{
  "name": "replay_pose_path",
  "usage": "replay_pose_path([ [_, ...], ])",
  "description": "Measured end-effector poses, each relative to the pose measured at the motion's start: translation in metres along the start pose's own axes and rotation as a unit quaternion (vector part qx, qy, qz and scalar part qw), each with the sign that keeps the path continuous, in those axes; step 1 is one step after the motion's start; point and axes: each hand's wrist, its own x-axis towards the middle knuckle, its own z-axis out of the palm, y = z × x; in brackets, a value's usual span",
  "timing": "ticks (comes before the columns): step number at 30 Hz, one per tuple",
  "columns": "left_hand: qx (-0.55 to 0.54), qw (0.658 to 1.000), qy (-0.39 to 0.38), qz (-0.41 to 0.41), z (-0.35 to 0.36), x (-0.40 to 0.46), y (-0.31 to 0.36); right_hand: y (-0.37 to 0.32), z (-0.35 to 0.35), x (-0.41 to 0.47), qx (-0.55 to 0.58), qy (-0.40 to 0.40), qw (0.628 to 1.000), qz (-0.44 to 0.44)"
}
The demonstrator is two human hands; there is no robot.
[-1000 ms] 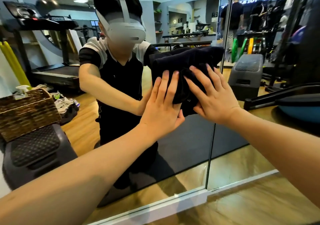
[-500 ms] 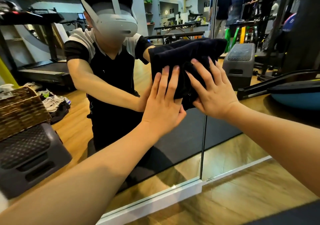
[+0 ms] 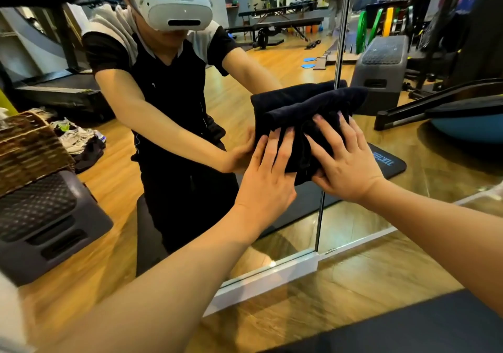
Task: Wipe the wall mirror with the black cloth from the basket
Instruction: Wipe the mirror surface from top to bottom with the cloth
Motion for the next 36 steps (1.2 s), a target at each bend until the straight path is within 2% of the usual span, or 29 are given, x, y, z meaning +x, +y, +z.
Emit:
replay_pose_path([
  [6, 0.016, 0.999, -0.001, 0.029, -0.006, -0.002, -0.012, 0.0, -0.001, 0.003, 0.003, -0.015, 1.0, 0.0],
  [21, 0.062, 0.996, -0.028, 0.051, -0.032, -0.039, -0.052, -0.063, -0.013, 0.02, 0.016, -0.085, 0.996, 0.034],
  [36, 0.104, 0.991, -0.073, 0.041, -0.071, -0.132, -0.139, -0.175, -0.012, 0.071, 0.056, -0.052, 0.997, 0.004],
])
